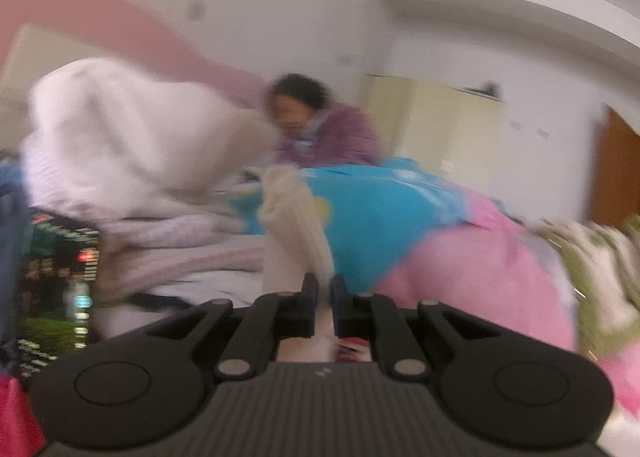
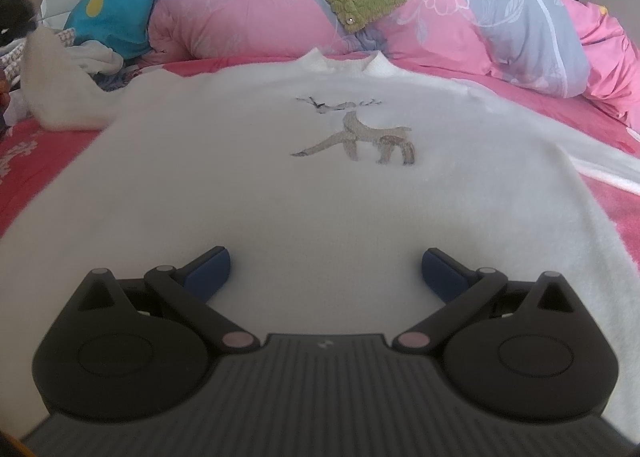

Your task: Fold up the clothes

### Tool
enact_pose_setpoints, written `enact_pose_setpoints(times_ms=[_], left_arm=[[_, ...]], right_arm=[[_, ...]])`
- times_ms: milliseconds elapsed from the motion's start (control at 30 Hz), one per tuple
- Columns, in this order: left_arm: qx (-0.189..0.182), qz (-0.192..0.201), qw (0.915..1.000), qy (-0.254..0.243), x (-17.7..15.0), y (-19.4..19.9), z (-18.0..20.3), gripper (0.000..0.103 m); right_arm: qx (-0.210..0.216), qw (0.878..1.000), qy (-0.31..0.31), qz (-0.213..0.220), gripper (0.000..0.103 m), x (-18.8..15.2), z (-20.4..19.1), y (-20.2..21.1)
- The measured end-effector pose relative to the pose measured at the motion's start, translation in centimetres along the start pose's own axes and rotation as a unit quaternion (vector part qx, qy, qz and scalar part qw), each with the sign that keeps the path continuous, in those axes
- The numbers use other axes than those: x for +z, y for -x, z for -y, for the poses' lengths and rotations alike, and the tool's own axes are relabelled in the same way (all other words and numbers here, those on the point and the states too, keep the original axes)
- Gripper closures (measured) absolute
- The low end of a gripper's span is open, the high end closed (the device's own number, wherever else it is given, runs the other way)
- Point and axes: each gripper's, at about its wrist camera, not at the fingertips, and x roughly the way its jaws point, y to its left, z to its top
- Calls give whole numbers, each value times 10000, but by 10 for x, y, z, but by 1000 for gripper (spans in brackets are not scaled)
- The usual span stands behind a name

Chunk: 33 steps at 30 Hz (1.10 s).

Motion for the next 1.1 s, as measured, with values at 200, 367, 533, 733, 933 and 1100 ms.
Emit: enact_pose_setpoints(times_ms=[200,367,533,733,933,1100], left_arm=[[-944,-610,9909,-747,-30,12,54,94],[-1494,-1507,9650,-1544,-73,12,92,57],[-1790,-1514,9581,-1646,-75,28,88,30],[-1541,-1500,9680,-1293,-49,29,54,14],[-635,-1701,9816,-585,-27,-14,6,25],[-89,-1916,9800,-520,-30,-41,-19,31]], right_arm=[[16,10000,-8,52,1,-1,1,0],[34,10000,1,22,1,1,1,1],[161,9992,86,-353,1,16,4,0],[467,9972,69,-581,1,54,6,6],[1843,9796,-665,-448,1,120,-11,-10],[2743,9382,-1834,-1045,6,149,-33,-83]])
